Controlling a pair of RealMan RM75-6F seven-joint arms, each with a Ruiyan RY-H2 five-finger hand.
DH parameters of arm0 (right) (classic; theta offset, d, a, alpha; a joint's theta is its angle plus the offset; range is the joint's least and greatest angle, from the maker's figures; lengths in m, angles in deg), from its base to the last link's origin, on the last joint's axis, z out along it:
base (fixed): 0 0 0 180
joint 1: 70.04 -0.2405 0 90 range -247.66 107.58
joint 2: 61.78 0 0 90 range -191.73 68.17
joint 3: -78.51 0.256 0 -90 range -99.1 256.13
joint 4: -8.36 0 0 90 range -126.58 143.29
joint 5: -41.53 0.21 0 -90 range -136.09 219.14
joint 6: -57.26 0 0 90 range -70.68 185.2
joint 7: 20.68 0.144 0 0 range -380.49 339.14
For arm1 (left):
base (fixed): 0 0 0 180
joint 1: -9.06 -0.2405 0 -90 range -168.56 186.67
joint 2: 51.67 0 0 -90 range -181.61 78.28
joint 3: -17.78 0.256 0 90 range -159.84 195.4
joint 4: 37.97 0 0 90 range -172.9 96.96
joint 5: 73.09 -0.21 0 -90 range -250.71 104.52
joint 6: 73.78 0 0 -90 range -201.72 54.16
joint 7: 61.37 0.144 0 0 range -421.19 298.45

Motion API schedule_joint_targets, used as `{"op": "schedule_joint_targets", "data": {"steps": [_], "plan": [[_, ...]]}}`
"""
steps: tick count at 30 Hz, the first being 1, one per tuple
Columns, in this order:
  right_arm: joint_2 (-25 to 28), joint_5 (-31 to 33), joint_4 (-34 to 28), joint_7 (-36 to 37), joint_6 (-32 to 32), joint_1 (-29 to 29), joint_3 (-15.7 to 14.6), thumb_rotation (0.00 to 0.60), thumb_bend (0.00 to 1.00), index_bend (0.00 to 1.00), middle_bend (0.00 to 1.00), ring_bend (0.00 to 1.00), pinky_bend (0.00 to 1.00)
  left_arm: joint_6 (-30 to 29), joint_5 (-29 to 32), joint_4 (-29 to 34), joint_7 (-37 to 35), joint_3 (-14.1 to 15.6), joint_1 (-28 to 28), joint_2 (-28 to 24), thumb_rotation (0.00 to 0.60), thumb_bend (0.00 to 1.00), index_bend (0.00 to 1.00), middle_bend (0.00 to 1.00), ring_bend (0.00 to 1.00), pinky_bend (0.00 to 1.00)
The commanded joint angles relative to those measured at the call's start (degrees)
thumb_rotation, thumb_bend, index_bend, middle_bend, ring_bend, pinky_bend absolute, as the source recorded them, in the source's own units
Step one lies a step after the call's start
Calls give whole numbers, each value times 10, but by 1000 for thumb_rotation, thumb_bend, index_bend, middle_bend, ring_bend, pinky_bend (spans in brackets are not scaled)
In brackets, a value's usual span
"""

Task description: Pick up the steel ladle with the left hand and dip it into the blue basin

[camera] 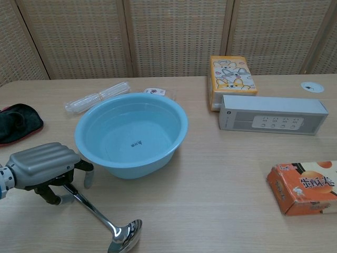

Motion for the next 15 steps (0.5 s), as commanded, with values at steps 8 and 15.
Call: {"op": "schedule_joint_targets", "data": {"steps": [8, 15], "plan": [[1, 0, 0, 3, 0, 0, 0, 600, 0, 0, 0, 0, 0, 9, 15, -2, 17, 0, 3, 8, 600, 349, 457, 973, 938, 1000], [2, 0, 1, 7, 1, 0, 0, 600, 0, 0, 0, 0, 0, 19, 31, -7, 25, 0, 4, 14, 600, 376, 465, 973, 938, 1000]]}}
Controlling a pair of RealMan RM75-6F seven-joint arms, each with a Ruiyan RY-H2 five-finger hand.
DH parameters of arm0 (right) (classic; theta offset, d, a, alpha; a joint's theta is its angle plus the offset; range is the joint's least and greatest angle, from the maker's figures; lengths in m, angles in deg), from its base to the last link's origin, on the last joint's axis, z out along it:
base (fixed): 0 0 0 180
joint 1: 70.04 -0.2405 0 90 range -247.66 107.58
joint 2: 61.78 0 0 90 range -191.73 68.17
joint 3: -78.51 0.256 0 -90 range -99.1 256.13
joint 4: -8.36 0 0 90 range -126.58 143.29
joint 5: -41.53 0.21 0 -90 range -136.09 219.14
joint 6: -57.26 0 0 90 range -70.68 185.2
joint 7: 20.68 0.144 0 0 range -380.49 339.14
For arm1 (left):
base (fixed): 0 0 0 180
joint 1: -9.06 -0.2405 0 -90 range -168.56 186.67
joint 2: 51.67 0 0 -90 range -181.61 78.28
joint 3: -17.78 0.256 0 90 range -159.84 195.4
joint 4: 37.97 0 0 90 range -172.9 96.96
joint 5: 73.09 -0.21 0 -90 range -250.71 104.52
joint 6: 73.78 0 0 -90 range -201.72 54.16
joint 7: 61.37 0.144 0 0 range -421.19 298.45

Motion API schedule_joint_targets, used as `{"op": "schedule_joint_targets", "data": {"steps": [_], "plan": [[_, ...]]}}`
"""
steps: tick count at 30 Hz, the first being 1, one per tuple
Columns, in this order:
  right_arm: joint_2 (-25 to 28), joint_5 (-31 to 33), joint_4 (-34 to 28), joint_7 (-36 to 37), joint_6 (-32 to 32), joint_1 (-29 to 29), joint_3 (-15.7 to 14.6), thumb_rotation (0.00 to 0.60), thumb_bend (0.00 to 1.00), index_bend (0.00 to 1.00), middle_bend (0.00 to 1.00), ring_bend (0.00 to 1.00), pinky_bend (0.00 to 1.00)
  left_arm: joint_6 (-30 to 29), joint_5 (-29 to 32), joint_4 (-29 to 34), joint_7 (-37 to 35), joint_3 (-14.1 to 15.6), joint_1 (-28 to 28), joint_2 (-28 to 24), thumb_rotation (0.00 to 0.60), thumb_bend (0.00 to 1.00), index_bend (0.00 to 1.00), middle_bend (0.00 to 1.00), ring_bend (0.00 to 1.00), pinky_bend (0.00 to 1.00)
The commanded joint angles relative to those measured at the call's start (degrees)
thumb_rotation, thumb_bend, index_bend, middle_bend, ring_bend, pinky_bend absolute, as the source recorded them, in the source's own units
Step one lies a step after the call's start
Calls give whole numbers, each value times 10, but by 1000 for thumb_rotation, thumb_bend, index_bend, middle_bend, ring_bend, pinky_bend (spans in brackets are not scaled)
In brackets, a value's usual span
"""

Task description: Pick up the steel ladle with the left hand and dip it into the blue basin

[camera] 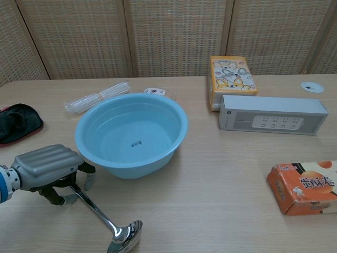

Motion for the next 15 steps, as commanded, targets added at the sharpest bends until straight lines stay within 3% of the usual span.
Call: {"op": "schedule_joint_targets", "data": {"steps": [1, 6, 11, 15], "plan": [[0, 0, 0, 1, 0, 0, 0, 600, 0, 0, 0, 0, 0, 3, 4, 0, 0, 1, 0, 1, 600, 394, 476, 973, 938, 1000], [1, 0, 0, 3, 1, 0, 1, 600, 0, 0, 0, 0, 0, 0, 6, -1, -1, 2, 0, 1, 600, 518, 587, 973, 938, 1000], [3, 0, 0, 7, 2, 0, 1, 600, 0, 0, 0, 0, 0, -9, 5, 8, -11, 3, -3, -6, 600, 732, 733, 974, 938, 1000], [4, -1, 0, 9, 2, 1, 0, 600, 0, 0, 0, 0, 0, -17, 3, 19, -16, 5, -5, -18, 600, 812, 806, 973, 938, 1000]]}}
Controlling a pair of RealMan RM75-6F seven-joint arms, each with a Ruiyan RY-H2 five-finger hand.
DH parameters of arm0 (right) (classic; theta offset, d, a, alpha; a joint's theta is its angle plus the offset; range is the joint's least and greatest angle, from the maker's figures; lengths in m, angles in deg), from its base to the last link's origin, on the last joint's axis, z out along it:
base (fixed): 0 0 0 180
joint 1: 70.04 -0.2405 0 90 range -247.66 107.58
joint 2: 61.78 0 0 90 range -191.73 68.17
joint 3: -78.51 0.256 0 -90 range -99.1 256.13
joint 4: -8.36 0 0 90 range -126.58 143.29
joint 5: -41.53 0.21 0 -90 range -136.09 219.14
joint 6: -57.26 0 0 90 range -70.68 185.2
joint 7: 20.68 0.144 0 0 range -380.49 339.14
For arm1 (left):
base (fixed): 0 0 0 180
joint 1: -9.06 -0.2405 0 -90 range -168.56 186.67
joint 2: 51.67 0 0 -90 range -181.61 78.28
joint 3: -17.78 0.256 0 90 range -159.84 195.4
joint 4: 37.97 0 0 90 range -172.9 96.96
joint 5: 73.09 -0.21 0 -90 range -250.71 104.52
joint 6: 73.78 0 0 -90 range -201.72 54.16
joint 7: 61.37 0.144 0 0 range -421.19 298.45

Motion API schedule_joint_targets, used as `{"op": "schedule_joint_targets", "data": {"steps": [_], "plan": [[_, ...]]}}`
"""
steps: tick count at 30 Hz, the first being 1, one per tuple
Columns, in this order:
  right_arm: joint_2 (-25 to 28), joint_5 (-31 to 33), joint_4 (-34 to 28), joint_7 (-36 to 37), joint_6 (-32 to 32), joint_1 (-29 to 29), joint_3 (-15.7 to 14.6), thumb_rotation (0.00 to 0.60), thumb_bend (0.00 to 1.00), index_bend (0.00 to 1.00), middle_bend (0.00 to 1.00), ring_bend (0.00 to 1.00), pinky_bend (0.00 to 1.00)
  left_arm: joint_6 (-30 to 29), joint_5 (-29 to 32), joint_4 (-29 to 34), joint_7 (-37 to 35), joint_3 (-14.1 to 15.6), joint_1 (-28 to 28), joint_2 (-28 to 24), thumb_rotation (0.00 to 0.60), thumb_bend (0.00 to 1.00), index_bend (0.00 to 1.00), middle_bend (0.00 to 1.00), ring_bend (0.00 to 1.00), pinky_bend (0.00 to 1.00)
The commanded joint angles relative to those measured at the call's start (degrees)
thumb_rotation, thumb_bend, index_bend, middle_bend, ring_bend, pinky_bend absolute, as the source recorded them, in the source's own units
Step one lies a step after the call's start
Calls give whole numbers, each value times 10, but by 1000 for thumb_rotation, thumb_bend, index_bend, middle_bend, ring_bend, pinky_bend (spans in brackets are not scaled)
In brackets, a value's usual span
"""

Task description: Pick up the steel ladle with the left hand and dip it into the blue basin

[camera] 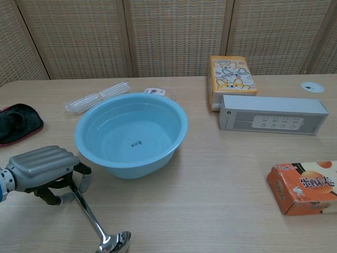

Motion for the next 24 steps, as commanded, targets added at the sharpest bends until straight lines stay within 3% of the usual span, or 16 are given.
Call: {"op": "schedule_joint_targets", "data": {"steps": [1, 8, 13, 24], "plan": [[1, -1, 0, 1, 1, 0, 0, 600, 0, 0, 0, 0, 0, -8, -1, 11, -5, 1, -3, -11, 600, 813, 822, 974, 938, 1000], [2, -4, -2, 2, 2, 1, -2, 600, 0, 0, 0, 0, 0, -31, -8, 58, -17, 6, -10, -62, 600, 817, 864, 973, 938, 1000], [2, -4, -3, 3, 3, 2, -2, 600, 0, 0, 0, 0, 0, -51, -13, 133, -35, 9, -16, -132, 600, 861, 872, 973, 938, 1000], [4, -7, -5, 4, 5, 3, -2, 600, 0, 0, 0, 0, 0, -56, 25, 255, 8, -29, -3, -221, 600, 911, 899, 973, 938, 1000]]}}
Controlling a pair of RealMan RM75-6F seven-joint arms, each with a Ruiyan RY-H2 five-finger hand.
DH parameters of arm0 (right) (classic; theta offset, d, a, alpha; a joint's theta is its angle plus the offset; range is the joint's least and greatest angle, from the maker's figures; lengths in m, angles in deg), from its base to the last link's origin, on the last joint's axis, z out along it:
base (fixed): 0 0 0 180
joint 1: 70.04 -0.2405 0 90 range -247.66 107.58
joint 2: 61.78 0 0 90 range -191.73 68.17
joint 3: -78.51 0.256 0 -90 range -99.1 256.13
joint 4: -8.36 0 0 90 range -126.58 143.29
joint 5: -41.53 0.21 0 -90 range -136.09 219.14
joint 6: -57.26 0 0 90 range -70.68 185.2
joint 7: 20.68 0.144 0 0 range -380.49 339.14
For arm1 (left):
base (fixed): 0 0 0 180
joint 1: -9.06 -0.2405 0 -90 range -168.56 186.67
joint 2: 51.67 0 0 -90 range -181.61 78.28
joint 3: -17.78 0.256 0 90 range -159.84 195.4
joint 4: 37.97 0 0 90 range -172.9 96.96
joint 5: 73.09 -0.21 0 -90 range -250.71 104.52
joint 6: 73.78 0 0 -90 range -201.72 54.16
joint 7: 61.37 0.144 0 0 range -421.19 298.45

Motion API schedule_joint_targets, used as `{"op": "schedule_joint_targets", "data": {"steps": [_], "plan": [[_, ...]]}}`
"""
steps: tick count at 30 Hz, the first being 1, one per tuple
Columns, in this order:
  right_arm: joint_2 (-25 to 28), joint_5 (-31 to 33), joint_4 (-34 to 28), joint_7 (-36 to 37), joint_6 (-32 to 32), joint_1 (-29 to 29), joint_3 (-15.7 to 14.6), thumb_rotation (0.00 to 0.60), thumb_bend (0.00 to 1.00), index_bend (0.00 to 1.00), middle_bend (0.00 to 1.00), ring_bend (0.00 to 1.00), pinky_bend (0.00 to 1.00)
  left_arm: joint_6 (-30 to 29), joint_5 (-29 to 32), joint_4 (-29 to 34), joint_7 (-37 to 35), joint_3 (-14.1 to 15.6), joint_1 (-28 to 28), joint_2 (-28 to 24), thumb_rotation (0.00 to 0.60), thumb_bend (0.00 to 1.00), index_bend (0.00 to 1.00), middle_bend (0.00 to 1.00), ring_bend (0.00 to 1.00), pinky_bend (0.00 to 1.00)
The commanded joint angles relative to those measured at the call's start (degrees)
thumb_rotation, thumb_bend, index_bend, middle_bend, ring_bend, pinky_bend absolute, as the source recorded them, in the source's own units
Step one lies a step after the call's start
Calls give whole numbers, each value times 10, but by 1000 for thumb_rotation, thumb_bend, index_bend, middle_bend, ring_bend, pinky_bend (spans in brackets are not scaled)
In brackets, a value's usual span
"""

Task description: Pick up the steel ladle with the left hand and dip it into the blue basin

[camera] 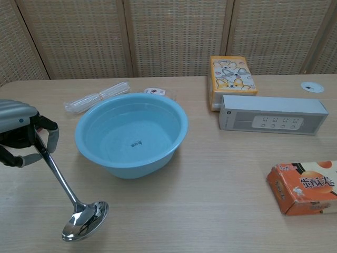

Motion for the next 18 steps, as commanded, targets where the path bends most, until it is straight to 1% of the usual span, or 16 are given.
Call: {"op": "schedule_joint_targets", "data": {"steps": [1, 3, 6, 7, 10, 13, 15, 18], "plan": [[0, 0, 0, -1, 1, 0, 0, 600, 0, 0, 0, 0, 0, 14, 40, 44, 33, -26, 14, -25, 600, 914, 899, 973, 938, 1000], [0, 0, 0, 0, 1, 0, 0, 600, 0, 0, 0, 0, 0, 31, 80, 67, 61, -43, 26, -33, 600, 917, 899, 974, 938, 1000], [1, 1, 0, 2, 3, 1, 2, 600, 0, 0, 0, 0, 0, 56, 159, 95, 115, -75, 55, -38, 600, 917, 900, 973, 938, 1000], [1, 2, 0, 2, 2, 1, 2, 600, 0, 0, 0, 0, 0, 62, 184, 99, 132, -86, 66, -36, 600, 917, 900, 973, 938, 1000], [2, 6, 1, 4, 1, 0, 4, 600, 0, 0, 0, 0, 0, 69, 255, 106, 179, -105, 93, -30, 600, 918, 900, 973, 938, 1000], [2, 11, 2, 6, -2, -1, 5, 600, 0, 0, 0, 0, 0, 71, 338, 99, 228, -124, 131, -13, 600, 919, 901, 973, 938, 1000], [2, 15, 3, 7, -4, -2, 6, 600, 0, 0, 0, 0, 0, 71, 392, 87, 257, -132, 157, 1, 600, 920, 901, 973, 938, 1000], [2, 19, 3, 10, -6, -3, 8, 600, 0, 0, 0, 0, 0, 67, 455, 68, 288, -136, 189, 20, 600, 922, 902, 974, 938, 1000]]}}
